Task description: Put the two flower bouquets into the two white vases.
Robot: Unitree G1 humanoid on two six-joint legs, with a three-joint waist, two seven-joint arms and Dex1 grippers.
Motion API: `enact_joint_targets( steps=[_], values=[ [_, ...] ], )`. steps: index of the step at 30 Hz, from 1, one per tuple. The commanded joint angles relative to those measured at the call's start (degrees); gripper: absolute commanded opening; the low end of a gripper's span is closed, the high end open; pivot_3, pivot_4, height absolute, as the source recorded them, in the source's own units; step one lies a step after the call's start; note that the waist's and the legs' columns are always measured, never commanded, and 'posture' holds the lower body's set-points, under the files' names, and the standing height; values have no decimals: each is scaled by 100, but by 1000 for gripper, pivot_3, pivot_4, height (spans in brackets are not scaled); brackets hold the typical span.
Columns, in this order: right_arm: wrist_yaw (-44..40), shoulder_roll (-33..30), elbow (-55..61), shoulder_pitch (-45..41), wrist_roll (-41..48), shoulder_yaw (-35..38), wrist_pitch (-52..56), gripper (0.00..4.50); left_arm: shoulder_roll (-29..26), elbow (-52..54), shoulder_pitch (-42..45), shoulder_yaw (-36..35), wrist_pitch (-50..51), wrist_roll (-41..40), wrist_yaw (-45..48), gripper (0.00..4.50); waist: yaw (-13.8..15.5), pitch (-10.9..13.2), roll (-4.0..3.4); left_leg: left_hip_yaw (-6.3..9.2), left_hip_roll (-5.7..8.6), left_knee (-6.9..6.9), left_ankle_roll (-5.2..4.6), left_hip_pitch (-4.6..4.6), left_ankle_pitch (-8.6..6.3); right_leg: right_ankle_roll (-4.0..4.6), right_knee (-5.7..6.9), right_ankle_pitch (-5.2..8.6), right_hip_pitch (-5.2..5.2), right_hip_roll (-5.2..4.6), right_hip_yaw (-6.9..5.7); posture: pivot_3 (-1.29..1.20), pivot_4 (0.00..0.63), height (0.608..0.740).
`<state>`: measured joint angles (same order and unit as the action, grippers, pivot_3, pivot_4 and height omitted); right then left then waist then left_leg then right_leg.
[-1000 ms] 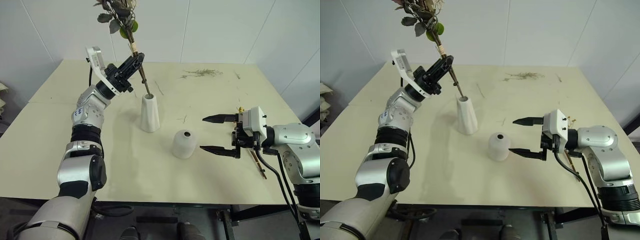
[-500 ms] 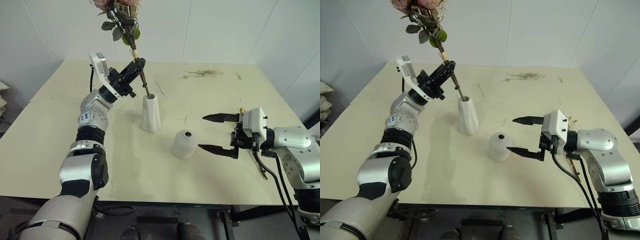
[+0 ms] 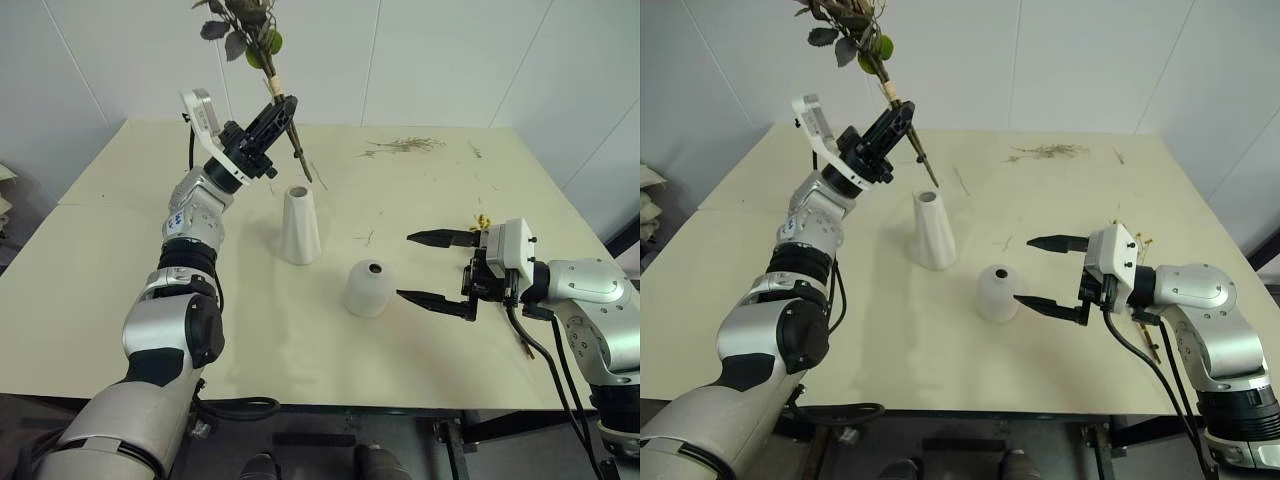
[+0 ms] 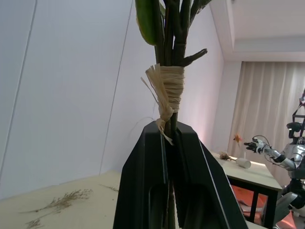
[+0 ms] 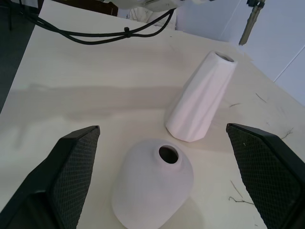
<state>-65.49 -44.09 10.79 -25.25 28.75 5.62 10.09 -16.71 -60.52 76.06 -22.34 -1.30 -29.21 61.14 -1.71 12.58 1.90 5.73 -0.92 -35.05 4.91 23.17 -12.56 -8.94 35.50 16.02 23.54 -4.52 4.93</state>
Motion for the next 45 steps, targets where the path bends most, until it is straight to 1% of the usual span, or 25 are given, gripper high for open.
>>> enact_joint_targets(
  steps=[1,14,26,29,37,45],
  values=[
    [65,5,192,36,106,200,-57,4500,-68,34,97,12,-103,35,77,23,3,0,0,0,0,0,0,0,0,0,0,0,0,0,0,0,150,740],
    [199,-2,339,192,150,230,-39,4500,-169,-251,-64,137,-415,387,218,23,5,0,0,1,0,0,0,0,0,0,0,0,0,0,0,0,150,740],
    [337,-30,485,329,200,264,3,4500,-236,-522,43,70,-504,445,170,23,4,0,0,0,0,0,0,0,0,0,1,0,-1,0,0,0,150,740],
    [362,-17,486,341,194,247,3,4500,-263,-574,169,-90,-390,301,31,23,6,0,0,1,0,0,0,-1,0,0,2,0,0,0,0,0,150,740],
    [395,5,457,291,188,192,-1,4500,-290,-492,288,-68,-280,301,238,23,10,0,0,0,0,0,0,1,0,0,0,0,0,0,0,0,150,740],
    [446,37,462,274,181,162,1,4500,-338,-526,141,58,-466,471,277,23,5,0,0,0,0,1,0,0,0,0,0,0,0,0,0,0,150,740]
  ],
)
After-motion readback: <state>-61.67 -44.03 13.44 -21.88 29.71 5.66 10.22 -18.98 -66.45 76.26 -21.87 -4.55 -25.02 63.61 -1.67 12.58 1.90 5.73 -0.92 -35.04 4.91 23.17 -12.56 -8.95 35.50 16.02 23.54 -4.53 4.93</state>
